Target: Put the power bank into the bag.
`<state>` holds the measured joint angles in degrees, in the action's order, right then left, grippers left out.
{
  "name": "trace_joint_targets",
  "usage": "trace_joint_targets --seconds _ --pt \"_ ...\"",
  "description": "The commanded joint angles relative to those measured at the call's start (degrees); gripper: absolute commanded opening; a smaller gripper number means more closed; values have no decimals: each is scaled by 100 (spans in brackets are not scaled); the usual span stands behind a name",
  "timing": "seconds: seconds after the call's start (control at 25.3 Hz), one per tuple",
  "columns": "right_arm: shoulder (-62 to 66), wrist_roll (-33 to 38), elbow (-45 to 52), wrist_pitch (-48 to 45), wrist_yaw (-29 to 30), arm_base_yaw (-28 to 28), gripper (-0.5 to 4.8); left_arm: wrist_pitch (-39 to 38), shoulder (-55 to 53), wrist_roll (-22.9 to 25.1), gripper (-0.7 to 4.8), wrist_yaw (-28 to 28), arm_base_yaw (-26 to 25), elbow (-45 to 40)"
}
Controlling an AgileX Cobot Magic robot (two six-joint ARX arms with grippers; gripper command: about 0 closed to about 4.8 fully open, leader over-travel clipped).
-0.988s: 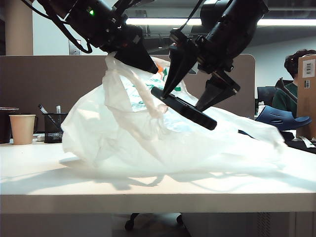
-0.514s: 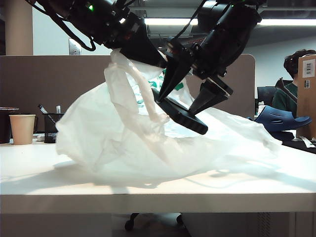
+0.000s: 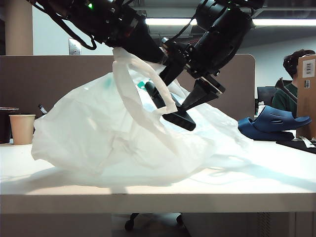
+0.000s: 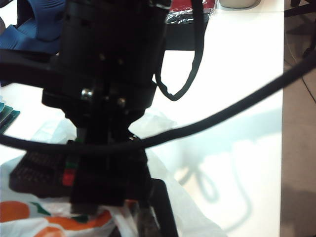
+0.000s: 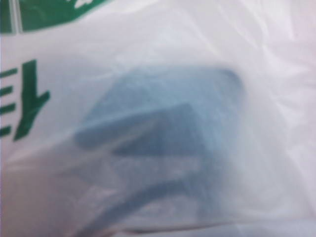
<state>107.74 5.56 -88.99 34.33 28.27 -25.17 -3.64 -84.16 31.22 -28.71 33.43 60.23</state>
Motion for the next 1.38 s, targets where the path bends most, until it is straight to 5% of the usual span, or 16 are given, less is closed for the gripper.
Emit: trace_joint_targets --seconds 0.04,0.4,0.83,1.38 --pt "-52 48 -46 -439 55 -13 202 76 33 -9 -6 -369 4 33" --pt "63 264 -46 -699 133 -15 202 125 33 20 -6 -713 -2 33" --pt "343 304 -44 31 146 -31 201 1023 4 28 -6 896 -68 31" --pt "761 295 -39 479 120 -190 201 1064 -170 26 -5 946 -105 31"
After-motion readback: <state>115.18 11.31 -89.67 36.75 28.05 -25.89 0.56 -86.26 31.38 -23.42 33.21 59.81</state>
